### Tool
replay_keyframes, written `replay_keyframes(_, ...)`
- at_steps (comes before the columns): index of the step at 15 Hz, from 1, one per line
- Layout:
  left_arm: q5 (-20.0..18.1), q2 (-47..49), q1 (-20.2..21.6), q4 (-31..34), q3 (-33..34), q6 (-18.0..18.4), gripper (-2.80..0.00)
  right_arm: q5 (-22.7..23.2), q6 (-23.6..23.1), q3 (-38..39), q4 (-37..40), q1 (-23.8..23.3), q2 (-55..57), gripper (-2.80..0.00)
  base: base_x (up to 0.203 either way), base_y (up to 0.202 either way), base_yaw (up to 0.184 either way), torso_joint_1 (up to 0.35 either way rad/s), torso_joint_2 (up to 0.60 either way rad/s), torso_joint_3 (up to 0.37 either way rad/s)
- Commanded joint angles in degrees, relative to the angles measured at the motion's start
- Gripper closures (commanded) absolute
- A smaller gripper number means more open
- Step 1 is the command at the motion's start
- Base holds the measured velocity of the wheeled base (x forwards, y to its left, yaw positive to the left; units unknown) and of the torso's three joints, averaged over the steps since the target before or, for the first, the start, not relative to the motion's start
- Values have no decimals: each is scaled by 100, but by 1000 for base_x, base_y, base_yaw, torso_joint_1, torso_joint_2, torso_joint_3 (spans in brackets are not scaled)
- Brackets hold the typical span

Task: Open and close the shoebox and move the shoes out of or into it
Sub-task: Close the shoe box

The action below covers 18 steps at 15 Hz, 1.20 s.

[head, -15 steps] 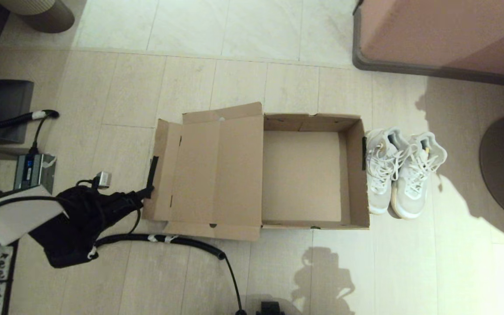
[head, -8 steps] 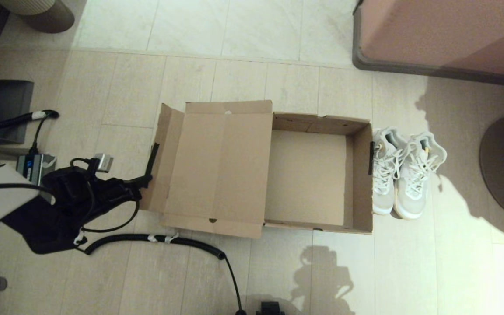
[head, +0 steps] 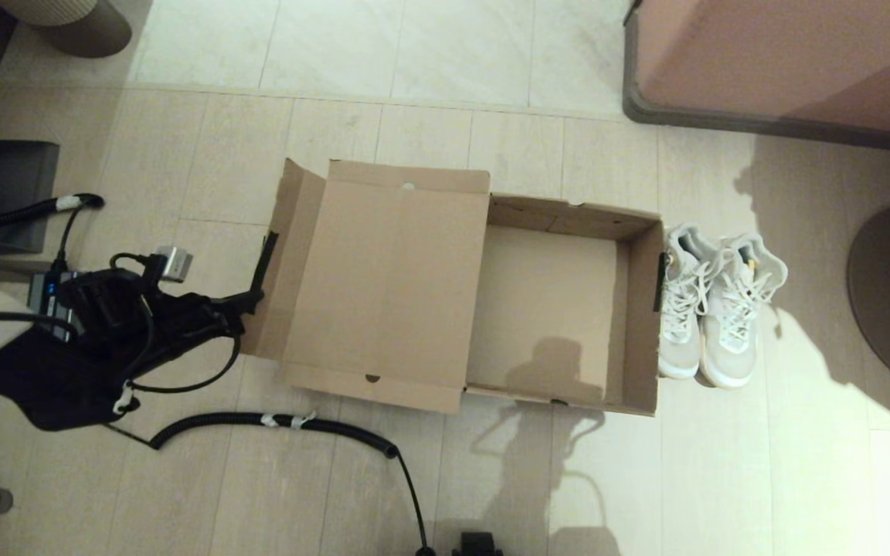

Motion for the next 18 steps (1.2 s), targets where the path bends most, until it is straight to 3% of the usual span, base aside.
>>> replay_keyframes(1, -6, -169, 134, 39, -86, -5, 0, 12, 108, -407, -154, 12, 1839, 0, 0, 0, 0, 0, 0, 0)
replay_keyframes(7, 84, -415, 698, 484, -406, 112, 0, -5, 110, -954, -2710, 102, 5304, 0, 0, 0, 0, 0, 0, 0)
replay_keyframes(11, 436, -666, 683, 732, -595, 118, 0, -19, 127, -1376, -3718, 236, 7028, 0, 0, 0, 0, 0, 0, 0)
replay_keyframes(14, 565, -796, 531, 805, -494, 219, 0, -76, 153, -1618, -5027, 486, 8350, 0, 0, 0, 0, 0, 0, 0)
replay_keyframes(17, 604, -846, 402, 814, -414, 241, 0, -586, 255, -1945, -5807, 1000, 9116, 0, 0, 0, 0, 0, 0, 0)
replay_keyframes(18, 607, -902, 340, 814, -315, 241, 0, -687, 521, -2127, -5846, 1122, 9206, 0, 0, 0, 0, 0, 0, 0)
